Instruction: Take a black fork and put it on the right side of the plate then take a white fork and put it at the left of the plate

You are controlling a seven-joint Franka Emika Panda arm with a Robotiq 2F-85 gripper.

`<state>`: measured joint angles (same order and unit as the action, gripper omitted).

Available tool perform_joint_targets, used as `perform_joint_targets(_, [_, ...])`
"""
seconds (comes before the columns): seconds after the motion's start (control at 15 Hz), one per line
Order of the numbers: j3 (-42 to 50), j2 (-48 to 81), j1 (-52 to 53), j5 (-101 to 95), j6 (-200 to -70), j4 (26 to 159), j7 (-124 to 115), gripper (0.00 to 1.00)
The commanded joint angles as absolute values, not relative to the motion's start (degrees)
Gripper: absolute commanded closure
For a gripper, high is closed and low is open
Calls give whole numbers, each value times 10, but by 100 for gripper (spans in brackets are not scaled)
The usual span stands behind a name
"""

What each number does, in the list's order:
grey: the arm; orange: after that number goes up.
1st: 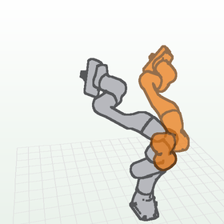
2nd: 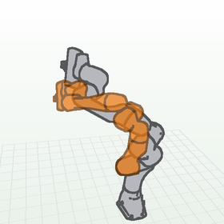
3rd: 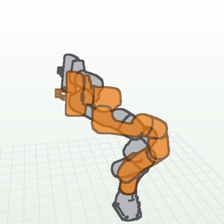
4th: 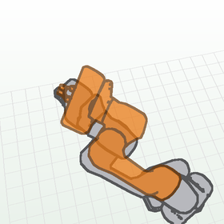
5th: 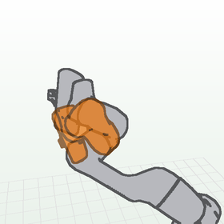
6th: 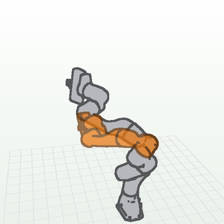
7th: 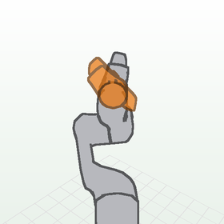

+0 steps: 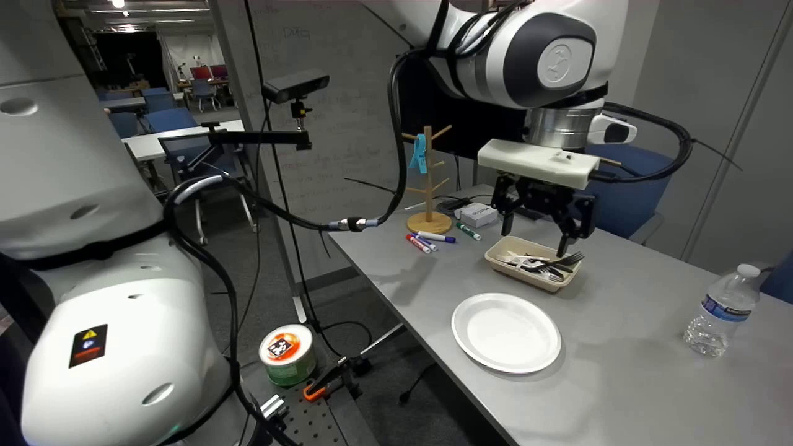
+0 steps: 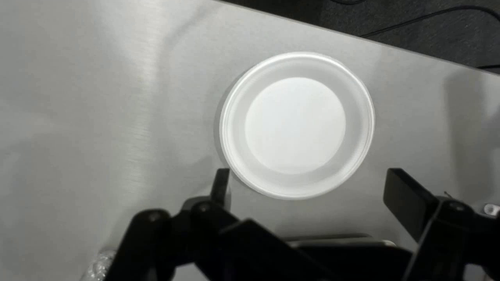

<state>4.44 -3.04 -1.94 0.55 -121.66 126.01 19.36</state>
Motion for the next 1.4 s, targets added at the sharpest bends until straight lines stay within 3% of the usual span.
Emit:
perform_joint_targets(0.0, [22,21,-7,19,-1218,1195,172,0])
perform_joint_targets(0.8, [8,22,-6,8,-1216,1188,164,0])
perform_joint_targets(1.33, [-24,101,18,-37,-1275,1138,166,0])
